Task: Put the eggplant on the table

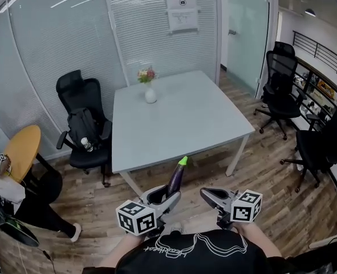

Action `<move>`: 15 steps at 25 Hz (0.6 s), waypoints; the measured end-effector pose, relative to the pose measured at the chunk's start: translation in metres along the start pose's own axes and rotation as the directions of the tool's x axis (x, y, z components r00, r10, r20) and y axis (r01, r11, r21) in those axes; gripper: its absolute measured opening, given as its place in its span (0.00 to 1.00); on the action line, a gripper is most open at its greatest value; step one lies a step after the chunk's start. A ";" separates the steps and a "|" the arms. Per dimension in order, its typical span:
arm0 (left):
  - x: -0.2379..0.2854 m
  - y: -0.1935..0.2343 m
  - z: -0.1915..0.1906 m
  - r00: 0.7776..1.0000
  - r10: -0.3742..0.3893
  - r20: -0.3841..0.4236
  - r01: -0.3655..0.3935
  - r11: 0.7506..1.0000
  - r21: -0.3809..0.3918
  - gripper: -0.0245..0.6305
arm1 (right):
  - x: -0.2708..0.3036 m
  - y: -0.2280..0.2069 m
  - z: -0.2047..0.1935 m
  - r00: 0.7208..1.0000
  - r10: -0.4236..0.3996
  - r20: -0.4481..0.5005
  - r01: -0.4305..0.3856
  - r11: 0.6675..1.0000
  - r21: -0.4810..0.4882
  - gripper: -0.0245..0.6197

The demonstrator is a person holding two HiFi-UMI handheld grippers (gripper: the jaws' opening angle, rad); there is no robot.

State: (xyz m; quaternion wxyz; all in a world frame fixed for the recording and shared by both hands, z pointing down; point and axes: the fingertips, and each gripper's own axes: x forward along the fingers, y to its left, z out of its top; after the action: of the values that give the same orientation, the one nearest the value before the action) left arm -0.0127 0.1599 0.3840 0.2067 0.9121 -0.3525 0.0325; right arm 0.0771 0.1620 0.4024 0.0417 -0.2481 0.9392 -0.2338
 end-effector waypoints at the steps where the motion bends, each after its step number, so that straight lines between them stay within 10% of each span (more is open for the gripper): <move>1: 0.005 0.014 0.010 1.000 -0.002 -0.002 0.002 1.000 0.000 0.36 | 0.014 -0.009 0.008 1.000 -0.003 0.001 0.003 1.000 0.003 0.05; 15: 0.045 0.222 0.110 1.000 -0.027 -0.011 0.027 1.000 -0.010 0.36 | 0.209 -0.102 0.080 0.999 -0.038 0.002 0.038 0.999 0.011 0.05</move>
State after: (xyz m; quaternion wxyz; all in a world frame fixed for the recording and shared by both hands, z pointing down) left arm -0.1340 -0.0598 0.3716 0.2135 0.9156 -0.3392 0.0330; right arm -0.0438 -0.0514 0.3858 0.0399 -0.2661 0.9329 -0.2395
